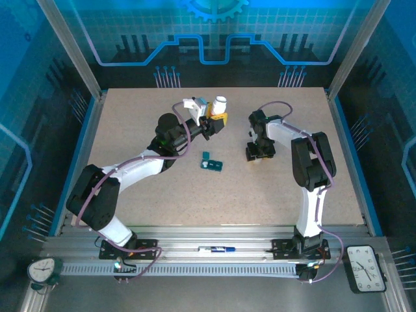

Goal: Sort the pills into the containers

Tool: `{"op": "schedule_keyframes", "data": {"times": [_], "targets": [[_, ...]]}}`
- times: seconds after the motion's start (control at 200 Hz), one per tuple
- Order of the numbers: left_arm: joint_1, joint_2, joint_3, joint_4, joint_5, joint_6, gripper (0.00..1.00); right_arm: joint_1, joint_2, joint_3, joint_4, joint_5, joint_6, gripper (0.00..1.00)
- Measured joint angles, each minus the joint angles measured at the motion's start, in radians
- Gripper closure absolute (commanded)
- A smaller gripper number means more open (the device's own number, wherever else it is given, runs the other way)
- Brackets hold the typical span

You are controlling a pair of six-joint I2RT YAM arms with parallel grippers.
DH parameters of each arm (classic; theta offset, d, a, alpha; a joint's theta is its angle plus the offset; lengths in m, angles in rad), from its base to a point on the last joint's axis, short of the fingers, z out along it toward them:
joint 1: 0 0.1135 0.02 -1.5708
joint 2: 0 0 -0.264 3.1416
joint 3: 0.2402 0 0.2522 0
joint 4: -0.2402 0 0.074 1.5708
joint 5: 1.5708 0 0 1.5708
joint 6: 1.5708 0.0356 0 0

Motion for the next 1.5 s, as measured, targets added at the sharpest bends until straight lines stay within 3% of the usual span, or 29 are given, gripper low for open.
{"op": "schedule_keyframes", "data": {"times": [0.395,0.765,1.071,1.496], "targets": [[0.000,0.011,0.000,0.000,0.015,0.000,1.00,0.000,0.002,0.011,-0.010,0.004,-0.001,0.64],[0.000,0.042,-0.006,0.057,0.018,0.016,1.00,0.000,-0.085,0.044,-0.026,-0.042,0.000,0.64],[0.000,0.199,-0.061,0.266,0.020,0.031,1.00,0.000,-0.177,0.175,-0.095,-0.085,0.003,0.64],[0.005,0.293,-0.061,0.359,0.060,0.050,1.00,0.000,-0.209,0.425,-0.274,-0.128,-0.019,0.64]]}}
